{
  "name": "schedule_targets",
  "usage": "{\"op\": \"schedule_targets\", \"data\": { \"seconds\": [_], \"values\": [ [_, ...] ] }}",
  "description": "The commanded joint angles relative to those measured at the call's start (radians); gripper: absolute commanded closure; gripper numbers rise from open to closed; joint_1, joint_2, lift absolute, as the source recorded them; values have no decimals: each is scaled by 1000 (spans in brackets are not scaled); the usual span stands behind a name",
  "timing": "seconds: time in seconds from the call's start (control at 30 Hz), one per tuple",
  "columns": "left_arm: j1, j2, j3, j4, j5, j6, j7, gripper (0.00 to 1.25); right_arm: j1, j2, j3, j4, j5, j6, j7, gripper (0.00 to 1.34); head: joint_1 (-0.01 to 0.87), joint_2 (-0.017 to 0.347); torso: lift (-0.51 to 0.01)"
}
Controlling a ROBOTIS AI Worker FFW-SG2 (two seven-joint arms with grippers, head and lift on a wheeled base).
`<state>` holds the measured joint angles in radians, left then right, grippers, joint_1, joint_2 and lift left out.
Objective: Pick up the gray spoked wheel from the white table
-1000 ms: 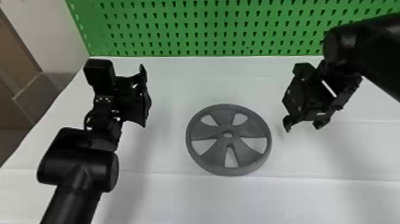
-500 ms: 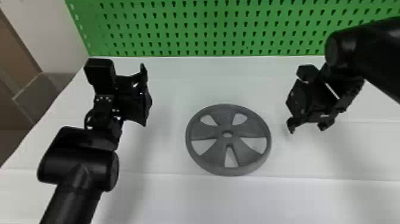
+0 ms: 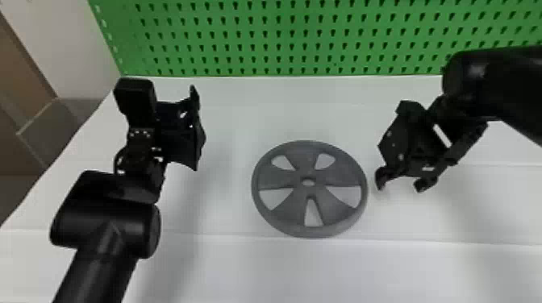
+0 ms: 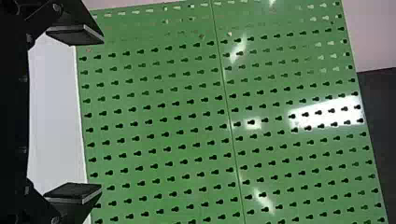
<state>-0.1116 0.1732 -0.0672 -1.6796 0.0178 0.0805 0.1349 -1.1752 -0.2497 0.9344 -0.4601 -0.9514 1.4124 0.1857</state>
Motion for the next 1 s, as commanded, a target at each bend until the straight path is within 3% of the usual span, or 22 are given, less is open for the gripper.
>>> {"op": "schedule_targets", "data": {
  "seconds": [0.0,0.43,0.6,0.8,0.97],
  "values": [
    [-3,2,-2,1,-1,1,0,162,6,27,-34,5,57,11,0,243,779,107,-88],
    [-11,11,-8,8,4,1,0,170,32,109,-296,24,302,25,-9,243,779,107,-88],
    [-16,22,-23,9,13,1,17,170,34,145,-404,51,302,19,-134,243,779,107,-88],
    [-19,51,-51,9,40,1,45,170,43,187,-611,74,333,14,-281,243,779,107,-88],
    [-20,72,-63,9,56,1,58,170,49,225,-738,74,404,16,-319,243,779,107,-88]
  ]
}}
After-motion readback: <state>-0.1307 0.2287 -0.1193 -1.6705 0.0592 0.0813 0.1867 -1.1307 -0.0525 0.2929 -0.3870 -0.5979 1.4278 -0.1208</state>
